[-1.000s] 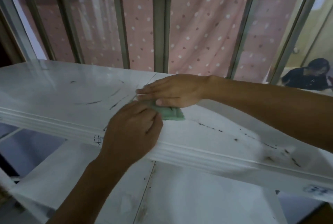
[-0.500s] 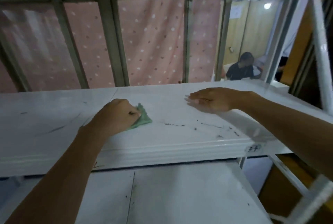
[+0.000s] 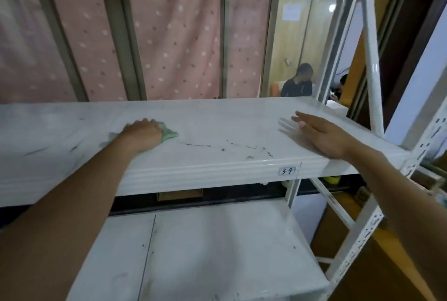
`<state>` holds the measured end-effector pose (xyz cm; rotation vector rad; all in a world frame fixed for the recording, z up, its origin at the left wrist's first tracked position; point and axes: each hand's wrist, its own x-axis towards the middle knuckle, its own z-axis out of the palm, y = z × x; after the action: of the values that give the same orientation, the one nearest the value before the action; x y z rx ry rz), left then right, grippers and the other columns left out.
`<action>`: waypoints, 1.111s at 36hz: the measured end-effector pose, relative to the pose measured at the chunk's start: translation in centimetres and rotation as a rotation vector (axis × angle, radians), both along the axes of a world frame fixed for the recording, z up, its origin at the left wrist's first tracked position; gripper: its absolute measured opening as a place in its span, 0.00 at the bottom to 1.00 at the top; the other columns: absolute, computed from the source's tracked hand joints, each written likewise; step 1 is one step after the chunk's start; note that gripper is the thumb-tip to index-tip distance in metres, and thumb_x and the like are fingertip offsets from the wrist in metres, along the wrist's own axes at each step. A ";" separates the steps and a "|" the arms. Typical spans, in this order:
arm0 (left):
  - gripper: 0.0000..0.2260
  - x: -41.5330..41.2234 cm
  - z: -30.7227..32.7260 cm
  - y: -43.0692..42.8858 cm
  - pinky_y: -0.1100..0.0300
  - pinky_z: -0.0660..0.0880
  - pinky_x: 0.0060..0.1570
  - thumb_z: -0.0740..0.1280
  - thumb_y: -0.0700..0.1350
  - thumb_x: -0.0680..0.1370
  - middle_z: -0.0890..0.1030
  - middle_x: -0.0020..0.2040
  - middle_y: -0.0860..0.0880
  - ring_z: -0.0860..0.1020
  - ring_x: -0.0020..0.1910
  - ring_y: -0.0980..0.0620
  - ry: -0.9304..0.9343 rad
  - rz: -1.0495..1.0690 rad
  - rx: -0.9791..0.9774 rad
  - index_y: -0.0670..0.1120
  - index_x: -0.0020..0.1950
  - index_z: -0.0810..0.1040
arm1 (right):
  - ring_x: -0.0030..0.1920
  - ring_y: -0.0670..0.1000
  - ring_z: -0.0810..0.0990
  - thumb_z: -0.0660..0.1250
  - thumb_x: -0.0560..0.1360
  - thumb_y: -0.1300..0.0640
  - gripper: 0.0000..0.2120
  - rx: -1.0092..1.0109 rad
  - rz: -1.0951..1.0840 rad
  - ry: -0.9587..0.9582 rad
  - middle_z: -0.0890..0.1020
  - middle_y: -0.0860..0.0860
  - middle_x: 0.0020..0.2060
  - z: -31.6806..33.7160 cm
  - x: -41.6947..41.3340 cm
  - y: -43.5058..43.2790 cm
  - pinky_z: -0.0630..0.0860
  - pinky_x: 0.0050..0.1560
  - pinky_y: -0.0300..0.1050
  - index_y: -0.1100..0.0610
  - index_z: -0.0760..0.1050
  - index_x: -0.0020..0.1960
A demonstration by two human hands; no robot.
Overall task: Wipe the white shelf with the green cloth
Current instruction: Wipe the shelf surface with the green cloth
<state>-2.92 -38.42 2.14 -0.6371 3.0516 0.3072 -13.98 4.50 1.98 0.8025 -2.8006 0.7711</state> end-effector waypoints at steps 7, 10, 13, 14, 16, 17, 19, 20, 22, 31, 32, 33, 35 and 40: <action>0.30 -1.4 0.0 5.0 0.45 0.56 0.77 0.51 0.62 0.86 0.62 0.80 0.39 0.61 0.78 0.39 0.027 0.182 -0.033 0.43 0.81 0.60 | 0.77 0.44 0.55 0.44 0.82 0.38 0.28 -0.057 0.045 0.041 0.59 0.41 0.77 -0.7 -0.9 0.5 0.47 0.72 0.39 0.46 0.63 0.77; 0.29 -2.4 -0.2 7.6 0.42 0.54 0.78 0.48 0.60 0.86 0.58 0.81 0.41 0.56 0.80 0.41 0.042 0.206 0.014 0.43 0.81 0.59 | 0.77 0.43 0.53 0.42 0.82 0.38 0.28 -0.053 0.061 0.019 0.58 0.42 0.77 -0.7 -0.9 0.7 0.47 0.74 0.41 0.46 0.61 0.78; 0.26 -2.4 0.3 11.7 0.45 0.49 0.81 0.42 0.53 0.87 0.52 0.84 0.42 0.51 0.83 0.44 0.063 0.197 0.064 0.43 0.82 0.54 | 0.77 0.44 0.53 0.40 0.82 0.38 0.29 -0.039 0.071 0.008 0.58 0.44 0.78 -0.6 -0.8 0.7 0.47 0.76 0.44 0.47 0.60 0.78; 0.26 -2.2 0.4 13.2 0.48 0.47 0.81 0.40 0.53 0.87 0.50 0.85 0.43 0.49 0.83 0.45 0.078 0.197 0.099 0.43 0.83 0.51 | 0.77 0.45 0.53 0.40 0.82 0.38 0.29 -0.037 0.072 0.004 0.58 0.45 0.78 -0.5 -0.7 0.7 0.48 0.76 0.45 0.48 0.60 0.78; 0.27 -1.9 0.6 15.4 0.50 0.46 0.81 0.40 0.57 0.87 0.48 0.85 0.46 0.48 0.84 0.47 0.113 0.175 0.161 0.45 0.84 0.47 | 0.77 0.47 0.54 0.40 0.83 0.39 0.29 -0.037 0.072 0.000 0.59 0.47 0.78 -0.3 -0.5 0.7 0.48 0.76 0.46 0.49 0.60 0.78; 0.28 -1.9 0.4 16.0 0.50 0.45 0.81 0.40 0.59 0.86 0.47 0.85 0.48 0.48 0.84 0.48 0.121 0.162 0.196 0.47 0.84 0.47 | 0.77 0.47 0.55 0.40 0.83 0.39 0.29 -0.038 0.072 0.003 0.59 0.48 0.78 -0.2 -0.3 0.7 0.49 0.75 0.46 0.51 0.60 0.78; 0.31 -1.8 0.1 16.8 0.49 0.44 0.81 0.40 0.64 0.84 0.47 0.85 0.51 0.47 0.84 0.48 0.135 0.141 0.247 0.52 0.84 0.48 | 0.78 0.48 0.55 0.41 0.83 0.40 0.29 -0.037 0.071 0.007 0.59 0.49 0.78 0.0 0.0 0.7 0.49 0.76 0.47 0.52 0.60 0.78; 0.31 -1.9 0.0 17.1 0.48 0.44 0.82 0.40 0.66 0.84 0.47 0.85 0.53 0.47 0.84 0.49 0.133 0.126 0.270 0.54 0.84 0.48 | 0.78 0.48 0.55 0.40 0.83 0.40 0.29 -0.031 0.071 0.010 0.59 0.49 0.78 0.1 0.1 0.8 0.49 0.76 0.47 0.52 0.60 0.78; 0.33 -1.9 -0.2 17.8 0.48 0.44 0.82 0.40 0.69 0.82 0.47 0.85 0.55 0.47 0.84 0.51 0.124 0.079 0.300 0.56 0.84 0.48 | 0.78 0.49 0.55 0.40 0.83 0.40 0.29 -0.016 0.068 0.020 0.59 0.50 0.78 0.2 0.2 0.8 0.49 0.76 0.49 0.52 0.60 0.78; 0.24 -0.2 1.5 22.5 0.55 0.52 0.76 0.44 0.53 0.88 0.55 0.84 0.48 0.52 0.83 0.51 0.014 -0.307 0.225 0.45 0.82 0.57 | 0.78 0.49 0.54 0.39 0.82 0.40 0.29 0.047 0.022 -0.018 0.58 0.50 0.78 0.2 -0.1 0.3 0.50 0.74 0.49 0.50 0.59 0.78; 0.24 -0.2 1.3 22.7 0.58 0.47 0.78 0.43 0.53 0.89 0.51 0.85 0.50 0.48 0.83 0.53 -0.011 -0.353 0.180 0.46 0.84 0.53 | 0.78 0.49 0.54 0.39 0.82 0.39 0.29 0.045 0.016 -0.016 0.58 0.50 0.78 0.2 -0.1 0.3 0.50 0.74 0.49 0.50 0.59 0.78; 0.25 -0.2 1.0 22.8 0.61 0.43 0.77 0.43 0.55 0.88 0.47 0.85 0.53 0.45 0.83 0.55 -0.029 -0.402 0.128 0.48 0.84 0.49 | 0.78 0.49 0.54 0.39 0.82 0.39 0.29 0.041 0.008 -0.018 0.58 0.49 0.78 0.1 -0.2 0.3 0.50 0.75 0.50 0.50 0.58 0.78; 0.27 -0.1 0.4 22.9 0.63 0.41 0.76 0.43 0.60 0.87 0.45 0.84 0.56 0.43 0.82 0.58 -0.028 -0.467 0.053 0.51 0.84 0.46 | 0.78 0.49 0.54 0.38 0.82 0.38 0.30 0.043 -0.002 -0.021 0.58 0.49 0.78 0.0 -0.4 0.2 0.50 0.75 0.50 0.49 0.57 0.79; 0.28 1.4 -1.6 24.4 0.61 0.45 0.78 0.48 0.63 0.85 0.49 0.83 0.61 0.47 0.82 0.62 0.123 -0.539 -0.066 0.56 0.84 0.50 | 0.78 0.49 0.54 0.38 0.81 0.35 0.32 0.047 -0.014 -0.026 0.59 0.48 0.78 -0.1 -0.6 0.2 0.50 0.75 0.50 0.49 0.57 0.79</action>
<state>-1.52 -14.03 0.56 0.2224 3.1963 0.2368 -14.58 4.72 1.89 0.7847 -2.8543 0.7222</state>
